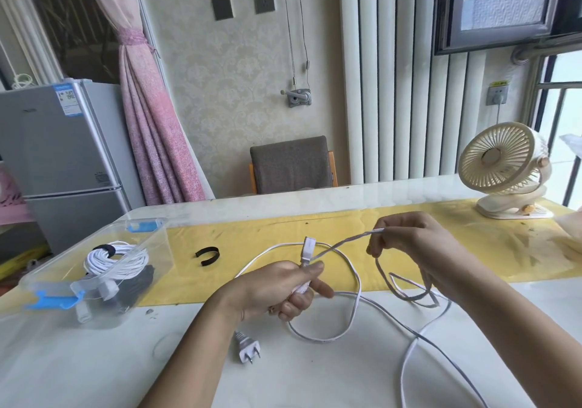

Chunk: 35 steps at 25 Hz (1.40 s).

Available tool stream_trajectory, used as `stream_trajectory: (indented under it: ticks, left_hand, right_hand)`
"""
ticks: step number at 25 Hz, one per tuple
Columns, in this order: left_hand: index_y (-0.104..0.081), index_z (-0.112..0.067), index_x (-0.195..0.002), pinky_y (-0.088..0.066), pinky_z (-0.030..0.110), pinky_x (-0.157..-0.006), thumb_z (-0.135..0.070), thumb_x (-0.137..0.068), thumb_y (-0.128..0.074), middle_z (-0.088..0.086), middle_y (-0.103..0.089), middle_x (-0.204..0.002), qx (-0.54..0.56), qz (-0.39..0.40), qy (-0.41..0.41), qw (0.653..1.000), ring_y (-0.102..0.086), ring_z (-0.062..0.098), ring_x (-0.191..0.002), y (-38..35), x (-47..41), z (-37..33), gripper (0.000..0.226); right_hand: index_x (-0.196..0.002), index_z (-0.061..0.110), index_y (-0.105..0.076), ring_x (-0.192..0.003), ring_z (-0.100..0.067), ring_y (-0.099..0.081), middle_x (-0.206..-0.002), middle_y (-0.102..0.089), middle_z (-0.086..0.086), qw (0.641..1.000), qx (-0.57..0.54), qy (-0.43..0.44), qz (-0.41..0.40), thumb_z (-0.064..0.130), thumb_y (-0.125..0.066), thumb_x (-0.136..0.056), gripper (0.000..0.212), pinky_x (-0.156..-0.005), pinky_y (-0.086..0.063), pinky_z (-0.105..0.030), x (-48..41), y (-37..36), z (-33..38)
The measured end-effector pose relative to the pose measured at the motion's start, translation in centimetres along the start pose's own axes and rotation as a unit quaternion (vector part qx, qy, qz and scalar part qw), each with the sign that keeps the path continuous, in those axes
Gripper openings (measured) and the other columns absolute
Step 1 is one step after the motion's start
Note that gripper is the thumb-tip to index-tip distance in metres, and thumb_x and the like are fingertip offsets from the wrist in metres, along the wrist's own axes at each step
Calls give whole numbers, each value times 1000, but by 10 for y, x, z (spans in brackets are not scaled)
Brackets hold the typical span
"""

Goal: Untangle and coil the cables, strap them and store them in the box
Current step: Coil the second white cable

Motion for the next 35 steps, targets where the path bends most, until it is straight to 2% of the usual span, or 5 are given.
stream_trajectory:
  ticks: [9,16,20,23,35]
  left_hand:
    - [-55,-7,-93,-31,19,-42,-52,-93,-39,-3,-36,-51,296,-171,-50,938,-34,9,-41,36,-16,6,48]
    - [-45,-13,-76,-35,15,-41,-19,-97,-37,-6,-37,-50,563,-228,-205,767,-38,6,-39,77,-2,-2,23]
    - [-52,-11,-75,-38,15,-40,-22,-90,-51,-6,-36,-53,608,-165,-253,734,-39,4,-39,75,5,-16,18]
    - [-57,-2,-84,-35,21,-44,-25,-96,-48,-3,-34,-53,655,91,-246,709,-33,8,-41,47,8,-33,27]
    - [-57,-23,-74,-24,11,-35,-57,-91,-45,-12,-28,-45,218,296,-96,925,-23,3,-34,-8,29,-22,40]
  right_hand:
    - [-81,11,-71,-63,-22,-42,-60,-40,-11,962,-135,107,212,12,-49,-82,22,-66,-44,-19,21,-46,22]
    - [-108,26,-71,-64,-5,-45,-62,-48,17,946,52,113,300,41,-51,-92,29,-72,-43,-21,38,-88,10]
    - [-110,32,-69,-64,-3,-43,-64,-52,18,941,98,72,316,38,-51,-94,25,-66,-41,-11,36,-97,-5]
    - [-108,35,-70,-61,-1,-41,-76,-53,5,939,124,48,316,36,-54,-94,21,-64,-42,-11,30,-93,-16]
    - [-58,13,-66,-54,-3,-46,-52,-53,6,974,-4,5,227,25,-71,-80,26,-59,-40,-12,9,-36,-13]
Point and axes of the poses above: each hand's wrist, its own x-axis away from the middle knuckle, its own y-axis out of the back of the hand, z = x × y, the point moved 7 cm from there along -x, towards the middle knuckle
